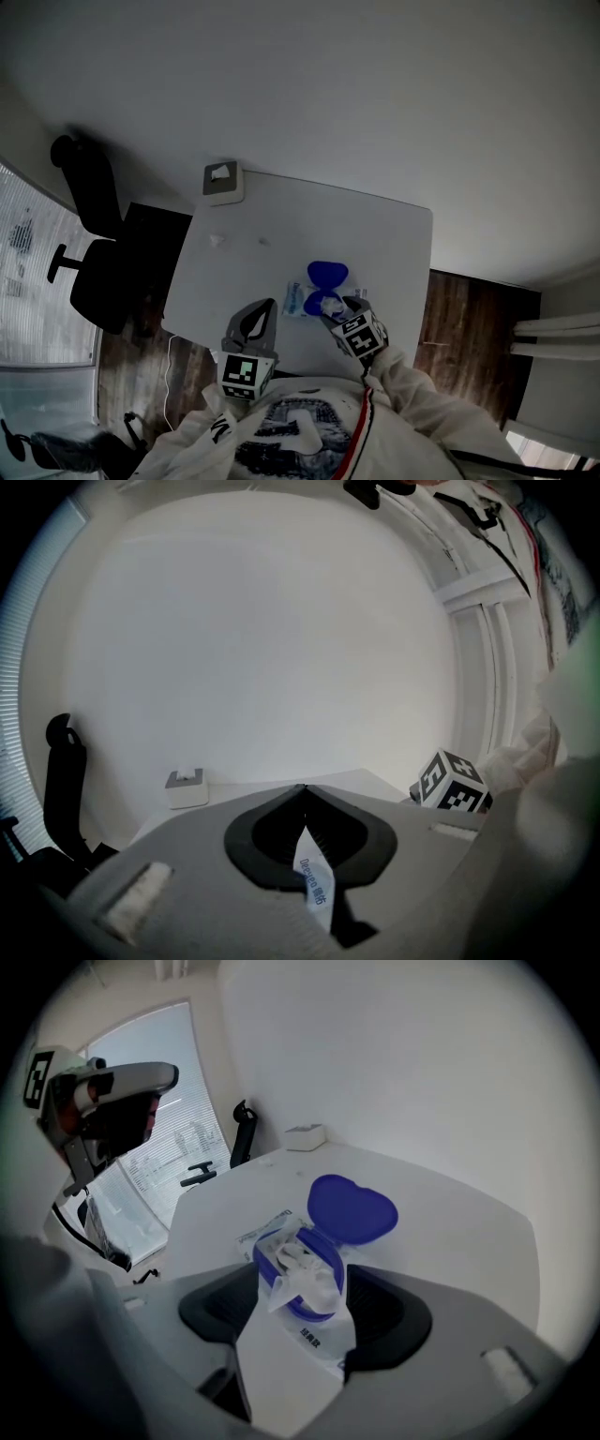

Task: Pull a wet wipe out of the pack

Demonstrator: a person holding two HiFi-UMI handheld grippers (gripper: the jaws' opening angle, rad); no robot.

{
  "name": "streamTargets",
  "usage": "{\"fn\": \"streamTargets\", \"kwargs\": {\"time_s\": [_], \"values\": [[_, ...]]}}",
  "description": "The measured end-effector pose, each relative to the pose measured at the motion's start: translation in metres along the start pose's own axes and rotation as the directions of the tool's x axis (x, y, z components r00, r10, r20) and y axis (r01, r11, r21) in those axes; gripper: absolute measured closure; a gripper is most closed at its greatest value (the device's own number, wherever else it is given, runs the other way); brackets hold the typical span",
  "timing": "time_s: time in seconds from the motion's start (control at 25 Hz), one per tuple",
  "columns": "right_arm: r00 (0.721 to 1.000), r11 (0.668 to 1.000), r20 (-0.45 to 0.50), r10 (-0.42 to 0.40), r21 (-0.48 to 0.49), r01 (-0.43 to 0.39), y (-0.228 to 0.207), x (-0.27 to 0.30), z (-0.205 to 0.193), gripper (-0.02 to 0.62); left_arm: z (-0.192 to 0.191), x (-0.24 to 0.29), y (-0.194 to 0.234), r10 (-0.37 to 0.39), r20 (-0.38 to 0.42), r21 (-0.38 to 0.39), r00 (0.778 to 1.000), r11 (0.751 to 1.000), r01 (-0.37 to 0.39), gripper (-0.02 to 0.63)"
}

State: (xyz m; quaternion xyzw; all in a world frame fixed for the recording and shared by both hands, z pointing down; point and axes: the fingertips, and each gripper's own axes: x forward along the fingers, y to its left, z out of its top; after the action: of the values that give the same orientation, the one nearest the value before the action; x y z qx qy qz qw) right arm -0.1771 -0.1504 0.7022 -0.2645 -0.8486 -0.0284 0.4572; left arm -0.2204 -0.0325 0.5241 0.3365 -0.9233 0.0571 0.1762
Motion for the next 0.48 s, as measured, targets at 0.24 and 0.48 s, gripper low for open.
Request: {"fn": "streamTargets", "kwargs": {"time_s": [0.24,0.48], "values": [[0.999,1.0,-0.026,0.025,-0.01,-0.025,0.001,0.011,-0.005,0.313,-0.004,-0.006,0.004,0.031,-0.013,-0.005,0.999,0.999,-0.032,0.601],[0.999,1.0,-0.038,0.021,-0.01,-0.021,0.0,0.019,-0.007,0.356,-0.017,-0.012,0.008,0.064,-0.056,-0.027,0.996,0.997,-0.066,0.601]]}}
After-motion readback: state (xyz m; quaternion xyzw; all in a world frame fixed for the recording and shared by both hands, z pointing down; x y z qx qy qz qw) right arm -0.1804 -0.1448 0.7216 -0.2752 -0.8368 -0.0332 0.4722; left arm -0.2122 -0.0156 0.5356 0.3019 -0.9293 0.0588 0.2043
